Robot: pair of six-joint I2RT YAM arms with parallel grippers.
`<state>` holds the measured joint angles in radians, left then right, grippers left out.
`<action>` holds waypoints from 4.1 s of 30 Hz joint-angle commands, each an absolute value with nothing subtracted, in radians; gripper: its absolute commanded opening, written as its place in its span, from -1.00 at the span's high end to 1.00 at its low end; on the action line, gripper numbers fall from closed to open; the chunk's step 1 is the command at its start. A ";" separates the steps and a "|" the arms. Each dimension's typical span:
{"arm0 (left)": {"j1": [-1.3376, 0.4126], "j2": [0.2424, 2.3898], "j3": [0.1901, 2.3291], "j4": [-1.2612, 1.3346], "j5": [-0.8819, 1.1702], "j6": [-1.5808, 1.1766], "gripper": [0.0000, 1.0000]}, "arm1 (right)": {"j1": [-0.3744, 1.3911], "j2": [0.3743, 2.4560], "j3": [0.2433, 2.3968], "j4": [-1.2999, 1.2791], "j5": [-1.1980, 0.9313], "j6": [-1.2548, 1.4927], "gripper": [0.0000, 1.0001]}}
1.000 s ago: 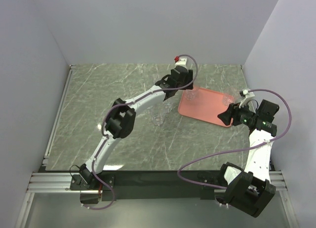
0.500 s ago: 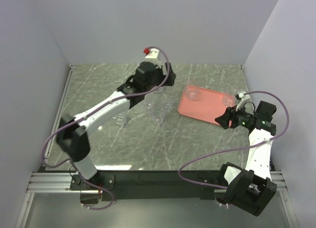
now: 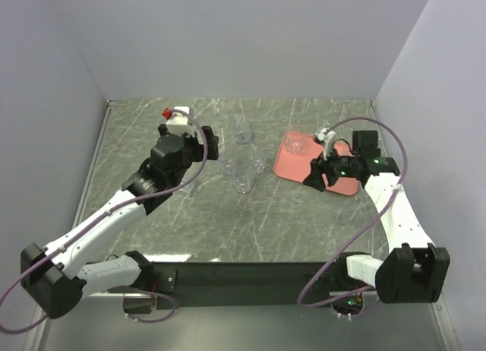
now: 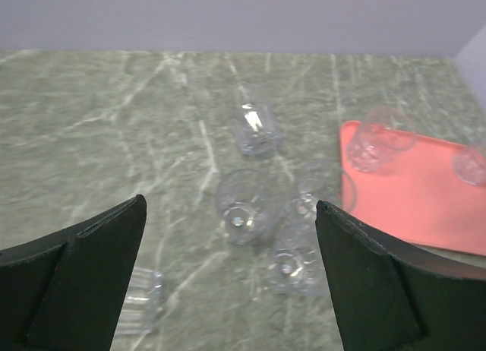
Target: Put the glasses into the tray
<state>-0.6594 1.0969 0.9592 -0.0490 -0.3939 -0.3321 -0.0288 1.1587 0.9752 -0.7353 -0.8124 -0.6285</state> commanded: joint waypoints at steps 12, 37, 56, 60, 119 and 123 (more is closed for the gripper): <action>-0.653 0.885 0.775 -0.084 -0.689 -0.098 -0.99 | 0.399 1.436 1.137 -0.473 -0.561 -0.209 -0.32; -0.649 0.884 0.778 -0.092 -0.735 -0.064 -0.98 | 0.538 1.770 1.292 -0.383 -0.227 0.282 0.00; -0.647 0.881 0.778 -0.092 -0.730 -0.064 -0.97 | 0.555 1.752 1.230 -0.356 -0.153 0.229 0.57; -0.647 0.876 0.775 -0.090 -0.732 -0.061 -0.97 | 0.555 1.726 1.207 -0.354 -0.149 0.186 0.77; -0.646 0.877 0.772 -0.091 -0.709 -0.071 -0.96 | -0.126 1.721 1.396 -0.503 -0.333 -0.183 1.00; -0.646 0.879 0.772 -0.092 -0.707 -0.069 -0.96 | -0.129 1.746 1.416 -0.496 -0.321 -0.172 1.00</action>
<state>-0.6495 0.8806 0.7723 -0.1028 -0.7197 -0.0715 -0.1207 1.7378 1.3560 -0.5339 -0.3321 -0.1947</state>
